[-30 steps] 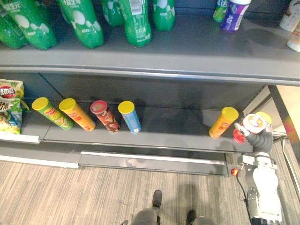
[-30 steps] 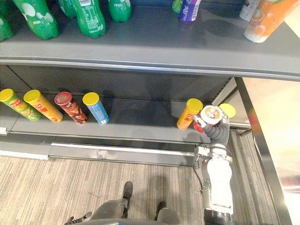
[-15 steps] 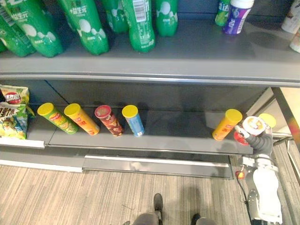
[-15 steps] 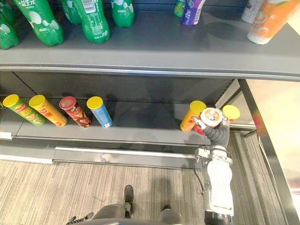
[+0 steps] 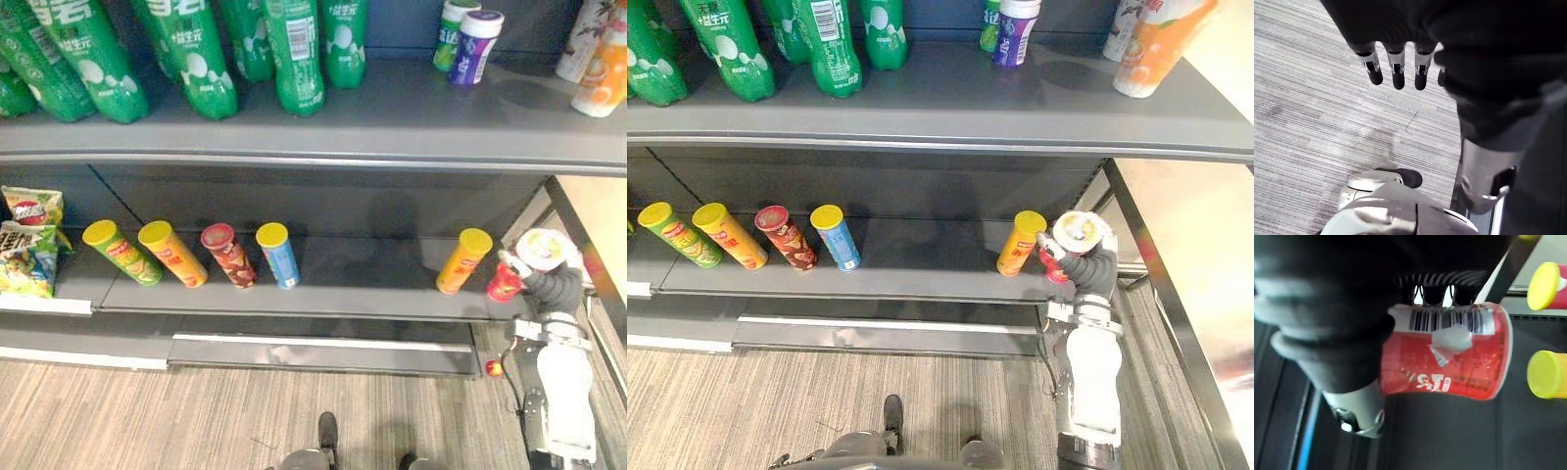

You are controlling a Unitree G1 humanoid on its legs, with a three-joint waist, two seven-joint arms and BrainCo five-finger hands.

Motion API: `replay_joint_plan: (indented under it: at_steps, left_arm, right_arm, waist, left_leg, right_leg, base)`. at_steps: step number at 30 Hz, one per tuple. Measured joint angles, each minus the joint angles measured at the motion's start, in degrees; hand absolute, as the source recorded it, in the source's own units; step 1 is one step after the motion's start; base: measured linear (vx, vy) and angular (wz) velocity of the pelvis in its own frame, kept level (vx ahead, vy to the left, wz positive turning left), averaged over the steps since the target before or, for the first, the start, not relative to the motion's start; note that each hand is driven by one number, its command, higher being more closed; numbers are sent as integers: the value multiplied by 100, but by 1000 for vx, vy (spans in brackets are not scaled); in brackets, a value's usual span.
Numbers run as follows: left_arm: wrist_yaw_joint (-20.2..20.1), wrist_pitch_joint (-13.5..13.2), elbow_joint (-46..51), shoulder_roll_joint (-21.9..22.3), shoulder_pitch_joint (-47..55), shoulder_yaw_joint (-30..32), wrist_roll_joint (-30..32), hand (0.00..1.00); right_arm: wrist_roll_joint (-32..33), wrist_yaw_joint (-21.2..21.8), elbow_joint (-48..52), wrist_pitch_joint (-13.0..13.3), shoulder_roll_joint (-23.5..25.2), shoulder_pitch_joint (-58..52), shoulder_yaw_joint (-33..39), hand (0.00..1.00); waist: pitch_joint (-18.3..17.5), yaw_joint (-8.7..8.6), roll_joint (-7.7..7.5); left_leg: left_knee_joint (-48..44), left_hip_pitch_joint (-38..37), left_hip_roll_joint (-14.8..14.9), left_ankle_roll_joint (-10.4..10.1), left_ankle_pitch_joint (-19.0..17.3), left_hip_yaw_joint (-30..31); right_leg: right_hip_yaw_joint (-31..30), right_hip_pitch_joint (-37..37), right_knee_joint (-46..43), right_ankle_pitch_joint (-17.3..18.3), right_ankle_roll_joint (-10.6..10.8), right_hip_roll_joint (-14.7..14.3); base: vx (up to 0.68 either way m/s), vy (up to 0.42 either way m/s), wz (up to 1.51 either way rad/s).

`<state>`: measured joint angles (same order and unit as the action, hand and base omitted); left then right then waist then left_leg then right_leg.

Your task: Put the gum and the chips on the shelf.

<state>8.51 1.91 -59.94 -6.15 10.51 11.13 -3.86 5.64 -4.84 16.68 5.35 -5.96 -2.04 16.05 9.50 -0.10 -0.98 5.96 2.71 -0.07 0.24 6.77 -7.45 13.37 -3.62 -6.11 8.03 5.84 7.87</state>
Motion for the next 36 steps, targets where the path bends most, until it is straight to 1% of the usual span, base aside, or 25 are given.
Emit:
replay_joint_plan:
  at_steps: [3,4,5,7,9,10,12,15,19,21,26,30,36]
  left_arm:
    - [-5,0,-51,-68,-4,-2,25,0]
    - [-5,0,-51,-72,-4,-1,26,0]
    - [-5,0,-54,-76,-2,-1,32,0]
    - [-5,-1,-54,-76,-2,-1,56,0]
    - [-6,-1,-55,-78,-1,-1,64,0]
    - [-6,-1,-55,-76,1,-1,64,0]
    - [-6,-1,-58,-76,7,-1,64,0]
    - [-9,-1,-74,-78,60,-3,66,0]
    - [-10,-3,-105,-104,50,-6,72,0]
    - [-10,-2,-105,-105,49,-16,77,0]
    - [1,0,-106,-105,49,-20,76,0]
    - [2,7,-124,-108,64,-76,88,0]
    - [8,12,-160,-134,74,-197,199,0]
  right_arm:
    - [51,46,220,2,-42,9,80,100]
    - [105,51,278,2,-68,10,94,100]
    - [130,61,390,14,-145,40,106,100]
    - [197,95,561,38,-307,72,127,100]
    - [219,127,661,56,-386,85,165,100]
    - [226,138,768,70,-482,89,167,100]
    - [257,139,851,101,-519,101,193,100]
    - [373,113,976,138,-603,162,223,100]
    - [396,-9,976,147,-728,429,426,100]
    - [442,-66,975,173,-792,597,437,100]
    - [456,-184,934,170,-895,798,419,100]
    - [473,-218,757,168,-899,941,308,100]
    - [973,-227,139,72,-998,1319,-260,100]
  waist:
    - [-76,-51,-116]
    - [-84,-48,-129]
    - [-87,-56,-135]
    - [-91,-125,-131]
    - [-93,-131,-133]
    - [-102,-131,-131]
    - [-129,-133,-129]
    - [-265,-143,-141]
    - [-324,-140,-203]
    - [-331,-140,-210]
    - [-336,-136,-210]
    - [-398,-133,-216]
    - [-476,-124,-198]
  left_leg:
    - [0,-21,23,11,8,-77]
    - [0,-31,29,19,14,-113]
    - [0,-64,41,13,10,-143]
    - [1,-106,53,1,-24,-142]
    - [1,-137,69,1,-24,-163]
    - [1,-149,86,-5,-19,-192]
    - [1,-147,102,-11,-14,-232]
    - [1,-111,110,-12,-10,-283]
    - [1,-110,105,-5,-5,-289]
    - [1,-110,104,-4,-4,-291]
    - [2,-129,101,0,-1,-280]
    - [4,-180,101,0,-2,-277]
    - [4,-187,103,0,2,-278]
  right_leg:
    - [-74,-3,-1,-23,-20,-14]
    - [-98,-1,-1,-27,-17,-16]
    - [-143,-6,1,-45,-24,-22]
    - [-154,-48,6,-50,-18,-32]
    - [-179,-41,15,-49,-26,-44]
    - [-221,-37,28,-16,-80,-62]
    - [-245,-17,28,-16,-80,-73]
    - [-275,42,26,-30,-85,-74]
    - [-278,33,57,-62,-72,-69]
    - [-277,19,85,-101,-39,-70]
    - [-272,-8,86,-104,-35,-67]
    - [-267,-65,101,-101,-39,-69]
    - [-270,-69,100,-93,-54,-70]
  base:
    - [50,-2,-12]
    - [15,-2,-19]
    - [-4,0,-16]
    - [-27,8,-7]
    - [-49,10,-8]
    - [-51,5,-13]
    - [-33,3,-12]
    - [6,8,-8]
    - [37,10,-1]
    - [0,0,0]
    - [0,0,0]
    - [0,0,0]
    - [0,0,0]
